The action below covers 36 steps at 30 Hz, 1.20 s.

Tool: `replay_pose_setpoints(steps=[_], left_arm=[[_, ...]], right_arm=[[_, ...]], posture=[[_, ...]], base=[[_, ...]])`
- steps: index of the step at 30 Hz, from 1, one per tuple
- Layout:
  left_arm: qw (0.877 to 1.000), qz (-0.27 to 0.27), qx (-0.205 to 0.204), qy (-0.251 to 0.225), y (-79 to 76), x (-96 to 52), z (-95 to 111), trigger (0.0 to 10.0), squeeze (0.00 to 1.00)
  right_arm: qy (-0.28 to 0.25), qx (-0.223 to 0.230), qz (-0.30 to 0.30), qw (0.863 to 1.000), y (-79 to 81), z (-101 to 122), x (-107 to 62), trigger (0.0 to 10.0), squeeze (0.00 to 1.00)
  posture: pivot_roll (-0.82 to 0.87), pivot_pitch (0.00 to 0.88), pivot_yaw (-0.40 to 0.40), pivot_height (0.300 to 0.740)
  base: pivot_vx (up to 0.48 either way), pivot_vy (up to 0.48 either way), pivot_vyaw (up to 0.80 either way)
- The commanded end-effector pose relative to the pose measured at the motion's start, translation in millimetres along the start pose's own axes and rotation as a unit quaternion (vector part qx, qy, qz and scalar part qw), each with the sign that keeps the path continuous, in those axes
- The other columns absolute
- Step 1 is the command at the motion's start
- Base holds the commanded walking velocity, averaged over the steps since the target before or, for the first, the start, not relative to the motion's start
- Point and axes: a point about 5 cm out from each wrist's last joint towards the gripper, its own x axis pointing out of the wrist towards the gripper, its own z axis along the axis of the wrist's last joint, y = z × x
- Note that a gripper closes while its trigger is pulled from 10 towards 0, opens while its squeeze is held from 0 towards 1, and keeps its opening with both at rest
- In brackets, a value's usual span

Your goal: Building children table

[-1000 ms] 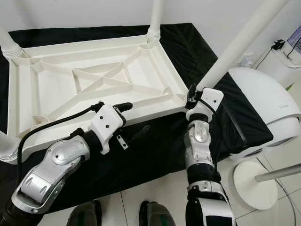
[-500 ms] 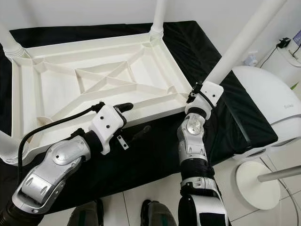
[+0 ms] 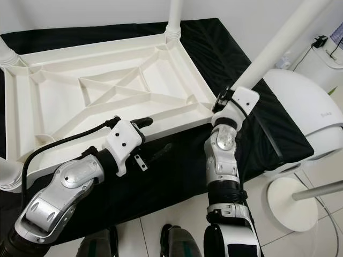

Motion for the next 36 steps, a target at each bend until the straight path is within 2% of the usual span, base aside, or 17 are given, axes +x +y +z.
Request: replay_pose_setpoints(steps=[1, 4, 10, 11, 14, 15, 17, 18, 20, 21, 22, 23, 25, 26, 31, 32, 36], left_arm=[[1.000, -0.021, -0.002, -0.001, -5.6, 0.6, 0, 10.0, 0.00], [1.000, -0.023, 0.000, 0.000, -5.6, 1.4, 0, 10.0, 0.00], [1.000, -0.022, 0.002, 0.000, -4.8, 2.3, 0, 10.0, 0.00], [1.000, -0.014, 0.003, -0.002, 1.3, 2.9, 1, 10.0, 0.00], [1.000, -0.007, 0.003, -0.005, 5.8, 3.3, 1, 10.0, 0.00], [1.000, 0.006, 0.003, -0.006, 12.8, 3.9, 2, 10.0, 0.36], [1.000, 0.006, 0.003, -0.006, 12.8, 3.9, 2, 10.0, 0.36], [1.000, 0.013, -0.002, -0.014, 19.5, 4.9, 5, 10.0, 1.00], [1.000, 0.013, -0.002, -0.014, 19.5, 4.9, 5, 10.0, 1.00], [1.000, 0.020, -0.004, -0.024, 25.9, 7.8, 8, 10.0, 1.00], [1.000, 0.020, -0.004, -0.024, 25.9, 7.8, 8, 10.0, 1.00], [0.999, 0.031, -0.011, -0.033, 33.3, 12.7, 12, 10.0, 0.88], [0.999, 0.031, -0.011, -0.033, 33.3, 12.7, 12, 10.0, 0.88], [0.998, 0.040, -0.014, -0.042, 38.6, 17.1, 16, 10.0, 0.00], [0.996, 0.068, -0.037, -0.052, 50.0, 28.7, 22, 10.0, 0.00], [0.990, 0.105, -0.070, -0.057, 63.0, 41.4, 27, 10.0, 0.00], [0.985, 0.132, -0.090, -0.062, 71.9, 48.9, 32, 10.0, 0.00]], right_arm=[[-0.020, -0.005, 0.009, 1.000, 0.1, 9, 1.8, 10.0, 0.00], [-0.043, -0.007, 0.029, 0.999, 3.9, 23, 7.1, 10.0, 0.00], [-0.053, -0.006, 0.049, 0.997, 7.6, 32, 10.7, 10.0, 0.00], [-0.034, -0.018, 0.077, 0.996, 6.8, 27, 14.2, 10.0, 0.00], [-0.019, -0.028, 0.096, 0.995, 5.7, 23, 16.5, 10.0, 0.00], [0.000, -0.037, 0.111, 0.993, 3.3, 18, 18.2, 10.0, 0.00], [0.000, -0.037, 0.111, 0.993, 3.3, 18, 18.2, 10.0, 0.00], [0.015, -0.050, 0.129, 0.990, 0.4, 13, 19.3, 10.0, 0.00], [0.015, -0.050, 0.129, 0.990, 0.4, 13, 19.3, 10.0, 0.00], [0.028, -0.061, 0.143, 0.987, -2.9, 9, 20.0, 10.0, 0.00], [0.028, -0.061, 0.143, 0.987, -2.9, 9, 20.0, 10.0, 0.00], [0.043, -0.071, 0.159, 0.984, -5.6, 5, 20.8, 10.0, 0.00], [0.043, -0.071, 0.159, 0.984, -5.6, 5, 20.8, 10.0, 0.00], [0.050, -0.078, 0.168, 0.981, -7.5, 2, 21.4, 10.0, 0.00], [0.056, -0.091, 0.194, 0.975, -5.0, -1, 21.3, 10.0, 0.00], [0.059, -0.084, 0.220, 0.970, 2.3, -2, 21.2, 10.0, 0.00], [0.060, -0.075, 0.236, 0.967, 7.8, -2, 21.5, 10.0, 0.00]], posture=[[0.02, 0.130, -0.059, 0.740], [0.02, 0.131, -0.058, 0.740], [0.02, 0.133, -0.060, 0.740], [0.03, 0.137, -0.068, 0.740], [0.03, 0.137, -0.069, 0.740], [0.03, 0.137, -0.071, 0.740], [0.03, 0.137, -0.071, 0.740], [0.03, 0.139, -0.074, 0.740], [0.03, 0.139, -0.074, 0.740], [0.03, 0.137, -0.078, 0.740], [0.03, 0.137, -0.078, 0.740], [0.03, 0.133, -0.082, 0.740], [0.03, 0.133, -0.082, 0.740], [0.03, 0.131, -0.084, 0.740], [0.03, 0.120, -0.089, 0.740], [0.03, 0.108, -0.092, 0.740], [0.04, 0.102, -0.093, 0.740]], base=[[0.000, 0.000, 0.00], [0.000, 0.000, 0.00], [0.000, 0.000, 0.00], [0.000, 0.000, 0.00], [0.000, 0.000, 0.00], [0.000, 0.000, 0.00], [0.000, 0.000, 0.00], [0.000, 0.000, 0.00], [0.000, 0.000, 0.00], [0.000, 0.000, 0.00], [0.000, 0.000, 0.00], [0.000, 0.000, 0.00], [0.000, 0.000, 0.00], [0.000, 0.000, 0.00], [0.000, 0.000, 0.00], [0.000, 0.000, 0.00], [0.000, 0.000, 0.00]])
